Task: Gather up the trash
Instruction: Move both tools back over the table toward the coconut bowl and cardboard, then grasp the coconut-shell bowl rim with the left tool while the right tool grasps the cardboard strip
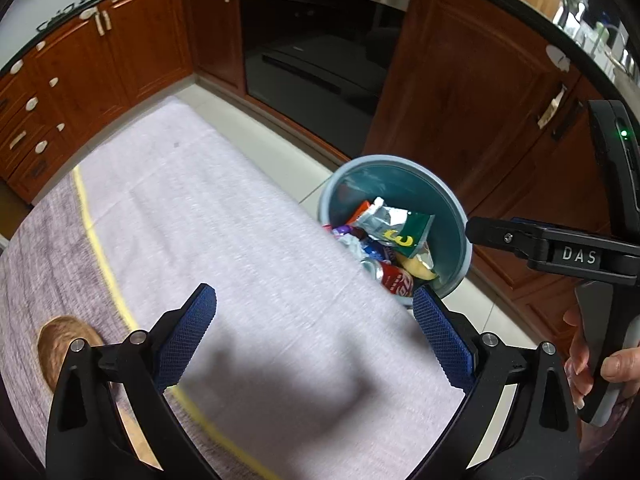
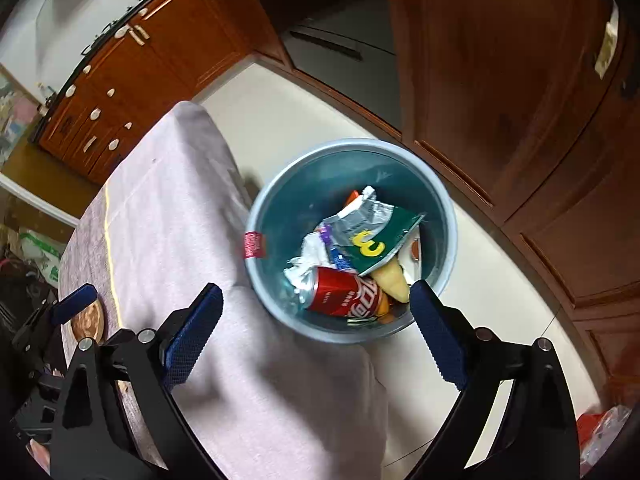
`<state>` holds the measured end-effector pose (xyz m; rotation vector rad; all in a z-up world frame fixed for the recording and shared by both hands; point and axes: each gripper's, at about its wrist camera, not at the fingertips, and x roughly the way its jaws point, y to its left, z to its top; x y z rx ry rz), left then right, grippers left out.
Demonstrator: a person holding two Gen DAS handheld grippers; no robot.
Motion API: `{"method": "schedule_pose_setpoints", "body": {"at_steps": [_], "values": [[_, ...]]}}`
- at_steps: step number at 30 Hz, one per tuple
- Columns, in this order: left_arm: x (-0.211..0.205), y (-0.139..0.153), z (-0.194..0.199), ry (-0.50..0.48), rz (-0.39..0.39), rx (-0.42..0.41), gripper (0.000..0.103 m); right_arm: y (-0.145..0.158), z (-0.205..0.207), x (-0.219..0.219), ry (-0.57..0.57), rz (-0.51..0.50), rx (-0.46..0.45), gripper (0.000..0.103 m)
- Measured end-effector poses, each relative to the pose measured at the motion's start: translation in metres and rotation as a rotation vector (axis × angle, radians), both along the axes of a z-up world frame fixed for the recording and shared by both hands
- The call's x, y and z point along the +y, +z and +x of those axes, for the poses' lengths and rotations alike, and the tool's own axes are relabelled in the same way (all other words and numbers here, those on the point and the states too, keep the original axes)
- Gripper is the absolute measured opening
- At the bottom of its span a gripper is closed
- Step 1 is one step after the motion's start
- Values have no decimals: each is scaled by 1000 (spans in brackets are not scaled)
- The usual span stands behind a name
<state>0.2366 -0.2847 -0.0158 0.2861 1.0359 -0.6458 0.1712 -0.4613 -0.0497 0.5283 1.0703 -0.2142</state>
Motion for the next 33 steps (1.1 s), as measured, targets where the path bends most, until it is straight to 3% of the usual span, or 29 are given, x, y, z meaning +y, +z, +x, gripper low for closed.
{"method": "schedule_pose_setpoints", "body": {"at_steps": [14,22,28,30,33], "values": [[134,-1,10,198,3,-5,99,14,26,105,161,-21,10,90],[225,-25,30,364,21,23,99,10,53,179,303,-37,30,90],[260,-45,43,418,-5,60,99,-1,70,215,360,-31,58,90],[264,-49,48,424,-17,73,95,-6,74,224,376,-28,66,90],[263,-56,57,414,-27,87,83,-14,80,237,397,-21,84,90]]}}
